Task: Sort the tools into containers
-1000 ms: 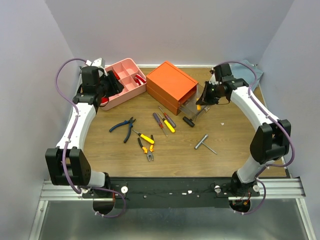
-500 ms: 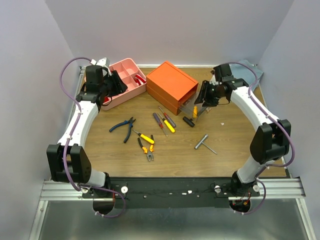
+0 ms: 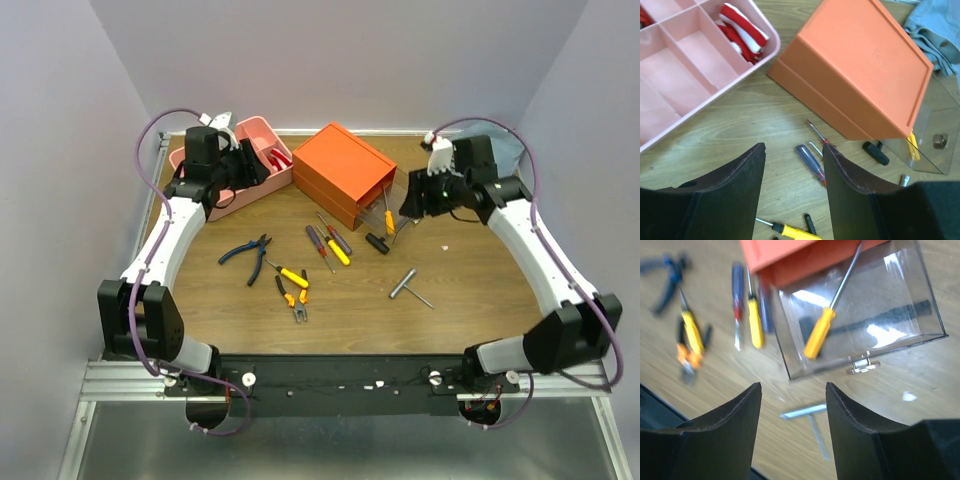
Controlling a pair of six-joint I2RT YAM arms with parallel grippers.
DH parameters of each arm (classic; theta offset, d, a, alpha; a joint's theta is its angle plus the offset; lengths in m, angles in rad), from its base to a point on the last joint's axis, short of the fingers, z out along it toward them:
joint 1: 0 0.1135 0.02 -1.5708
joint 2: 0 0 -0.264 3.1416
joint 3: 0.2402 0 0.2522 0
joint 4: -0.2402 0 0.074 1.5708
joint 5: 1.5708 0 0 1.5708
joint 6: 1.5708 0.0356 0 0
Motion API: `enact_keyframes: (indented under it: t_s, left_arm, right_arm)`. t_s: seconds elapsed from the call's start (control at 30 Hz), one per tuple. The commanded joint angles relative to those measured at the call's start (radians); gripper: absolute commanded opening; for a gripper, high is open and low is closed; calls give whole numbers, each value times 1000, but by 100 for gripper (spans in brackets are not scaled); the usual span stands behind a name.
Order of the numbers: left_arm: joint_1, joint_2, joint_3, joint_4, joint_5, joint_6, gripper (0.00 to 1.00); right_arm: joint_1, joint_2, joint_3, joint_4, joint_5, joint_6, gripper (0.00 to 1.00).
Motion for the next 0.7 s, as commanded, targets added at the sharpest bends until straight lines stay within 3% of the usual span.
enact_keyframes:
  t_s: [0.0, 0.13, 0.33, 0.67]
  left_arm:
    - [-29, 29, 36, 46, 82, 26, 59]
    - [-58, 68, 73, 72, 116, 47, 54]
    - [-98, 96, 105, 66, 112, 65, 54]
    - [-113, 47, 38, 49, 62, 75, 54]
  right_arm:
    - [-1, -152, -206, -85, -67, -481, 62]
    - [7, -267, -384, -56, -16, -693, 59]
    - [36, -331, -592, 21, 82, -877, 53]
    - [114, -217, -691, 136, 90, -917, 48]
